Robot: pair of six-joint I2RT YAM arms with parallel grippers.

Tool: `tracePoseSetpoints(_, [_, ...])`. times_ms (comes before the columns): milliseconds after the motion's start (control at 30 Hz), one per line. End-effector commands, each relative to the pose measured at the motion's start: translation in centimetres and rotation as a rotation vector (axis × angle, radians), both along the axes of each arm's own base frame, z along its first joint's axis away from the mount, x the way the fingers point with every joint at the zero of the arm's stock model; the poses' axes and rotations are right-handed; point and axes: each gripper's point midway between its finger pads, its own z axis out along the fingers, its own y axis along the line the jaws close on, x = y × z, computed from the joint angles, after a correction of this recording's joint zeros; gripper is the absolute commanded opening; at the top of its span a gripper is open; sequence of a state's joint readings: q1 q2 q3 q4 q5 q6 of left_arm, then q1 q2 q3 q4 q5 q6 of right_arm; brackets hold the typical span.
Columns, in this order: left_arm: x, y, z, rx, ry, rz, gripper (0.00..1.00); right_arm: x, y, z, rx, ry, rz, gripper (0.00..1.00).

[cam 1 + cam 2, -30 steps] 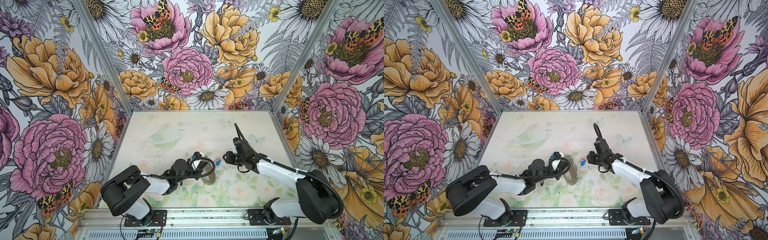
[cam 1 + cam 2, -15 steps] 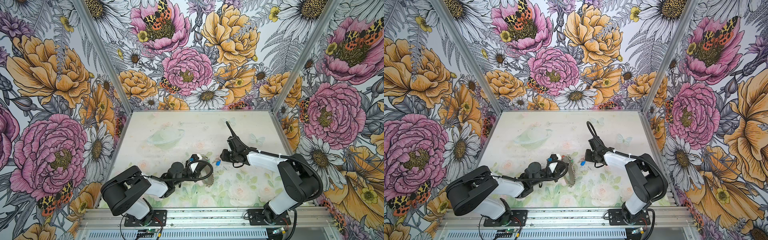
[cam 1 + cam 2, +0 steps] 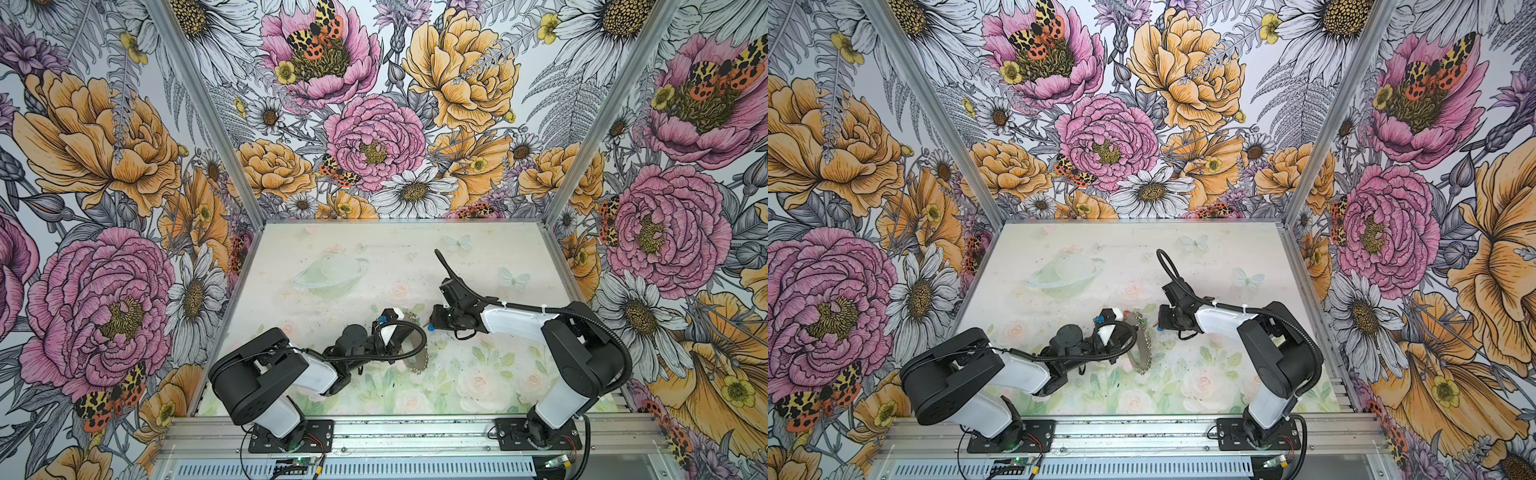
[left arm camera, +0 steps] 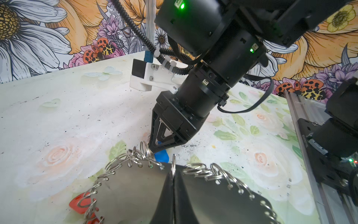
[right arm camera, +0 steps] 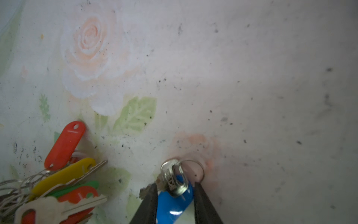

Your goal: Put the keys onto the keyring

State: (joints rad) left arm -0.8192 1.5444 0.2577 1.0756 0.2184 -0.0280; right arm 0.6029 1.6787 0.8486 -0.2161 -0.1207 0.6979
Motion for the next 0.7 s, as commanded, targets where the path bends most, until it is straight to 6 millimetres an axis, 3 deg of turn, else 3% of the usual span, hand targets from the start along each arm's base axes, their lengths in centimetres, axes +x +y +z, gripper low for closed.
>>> tracePoseSetpoints(0, [-0.9,0.9,-2.7,0.067,0.084,-0.014,0.00,-0.6,1.4,0.4,0.024,0.007,0.010,0.32])
tracePoseSetpoints(167, [-0.8,1.2,-2.5,0.077,0.081,-0.003,0.00,-0.5,0.8,2.0,0.024,-0.047,0.007,0.32])
tracePoseSetpoints(300, [-0.8,1.4,-2.3,0.086,0.079,-0.002,0.00,0.7,-0.5,2.7,0.011,-0.087,0.007,0.32])
tracePoseSetpoints(400, [-0.8,1.6,-2.1,0.092,0.078,0.002,0.00,1.6,-1.4,2.3,-0.003,-0.086,-0.002,0.32])
tracePoseSetpoints(667, [-0.8,1.6,-1.9,0.091,0.082,0.006,0.00,2.4,-0.4,1.4,0.001,-0.062,0.031,0.33])
